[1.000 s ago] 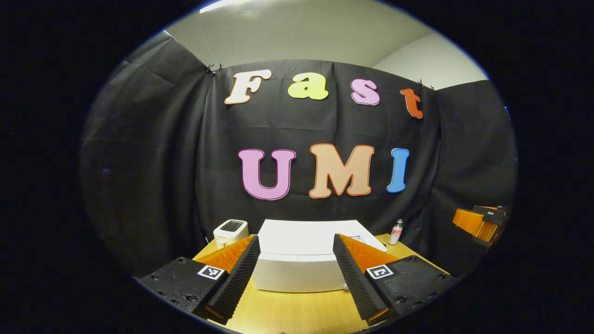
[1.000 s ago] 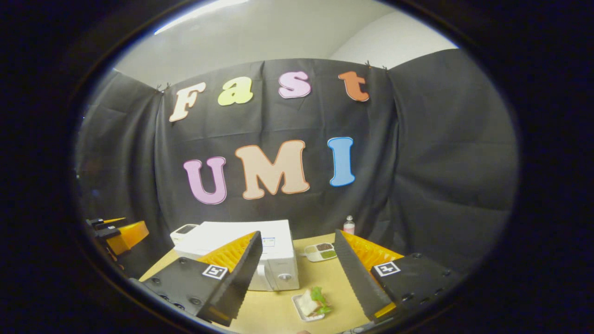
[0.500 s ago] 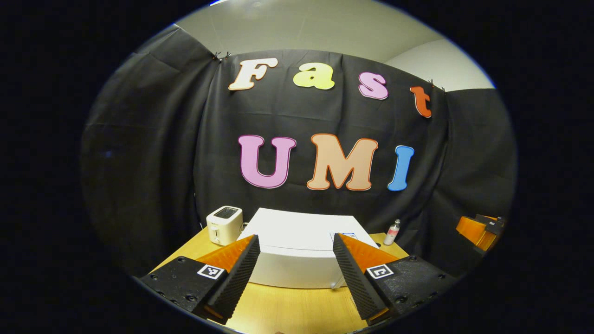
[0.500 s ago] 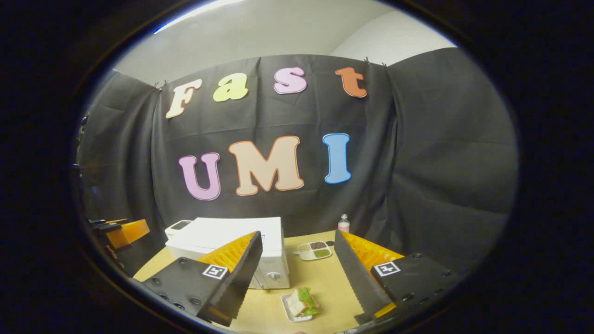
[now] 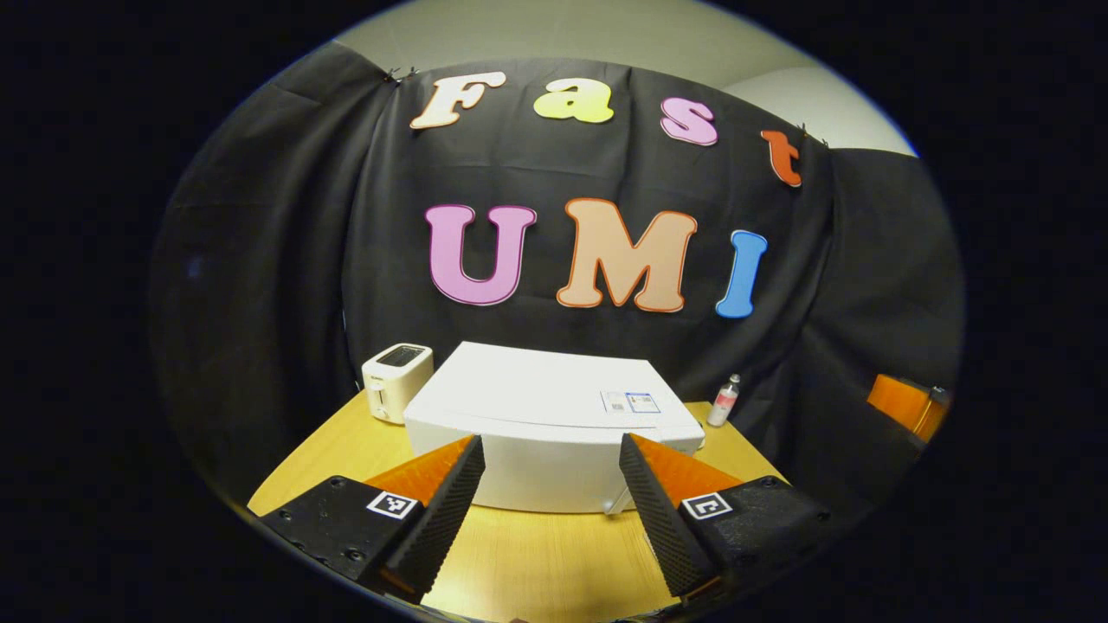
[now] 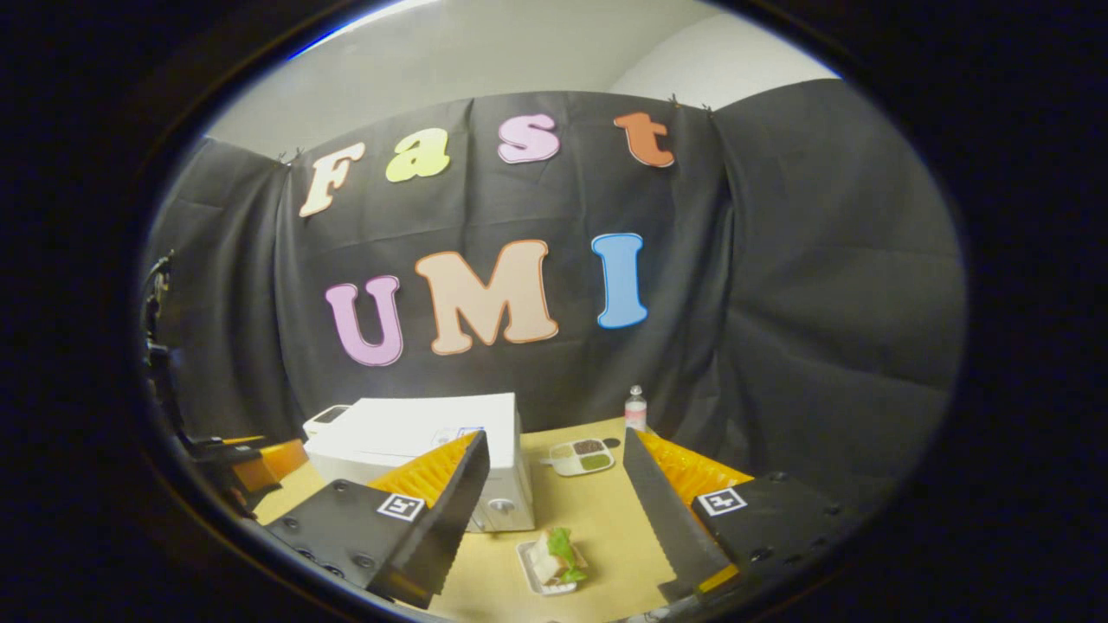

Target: Open the microwave oven with the left hand, put the food in, and close the microwave oven.

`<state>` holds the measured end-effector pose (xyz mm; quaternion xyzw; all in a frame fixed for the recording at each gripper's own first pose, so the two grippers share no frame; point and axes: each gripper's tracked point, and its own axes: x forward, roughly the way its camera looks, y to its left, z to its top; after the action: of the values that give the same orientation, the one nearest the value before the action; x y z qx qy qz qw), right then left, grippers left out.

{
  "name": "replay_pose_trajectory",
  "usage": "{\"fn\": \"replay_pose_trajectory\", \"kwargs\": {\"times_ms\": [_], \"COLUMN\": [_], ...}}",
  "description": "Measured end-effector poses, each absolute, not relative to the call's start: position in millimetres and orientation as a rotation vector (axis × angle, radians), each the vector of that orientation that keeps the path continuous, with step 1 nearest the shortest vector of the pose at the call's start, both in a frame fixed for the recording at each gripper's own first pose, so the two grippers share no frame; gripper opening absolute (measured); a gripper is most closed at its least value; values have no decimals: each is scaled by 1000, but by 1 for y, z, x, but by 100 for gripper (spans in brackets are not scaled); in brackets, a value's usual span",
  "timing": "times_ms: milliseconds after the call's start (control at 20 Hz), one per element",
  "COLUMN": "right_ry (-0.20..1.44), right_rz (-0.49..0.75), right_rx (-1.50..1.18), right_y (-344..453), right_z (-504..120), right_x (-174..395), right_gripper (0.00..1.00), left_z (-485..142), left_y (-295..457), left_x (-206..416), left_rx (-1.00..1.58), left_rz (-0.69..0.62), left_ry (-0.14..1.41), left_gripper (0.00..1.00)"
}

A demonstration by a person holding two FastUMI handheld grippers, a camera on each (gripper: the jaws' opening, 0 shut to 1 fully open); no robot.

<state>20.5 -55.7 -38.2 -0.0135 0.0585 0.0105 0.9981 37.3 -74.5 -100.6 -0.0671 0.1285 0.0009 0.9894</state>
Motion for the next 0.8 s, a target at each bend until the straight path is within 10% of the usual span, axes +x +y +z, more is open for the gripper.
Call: {"fn": "replay_pose_trajectory", "kwargs": {"times_ms": [800], "right_ry": [164], "right_rz": [-114], "right_rx": [-14], "right_y": [-90], "right_z": [-60], "right_x": [10], "right_gripper": [92], "left_z": [-240], "left_y": [-166], "left_x": [84], "left_rx": [-195], "left_rz": [-237], "left_ry": [521], "left_gripper": [95]}}
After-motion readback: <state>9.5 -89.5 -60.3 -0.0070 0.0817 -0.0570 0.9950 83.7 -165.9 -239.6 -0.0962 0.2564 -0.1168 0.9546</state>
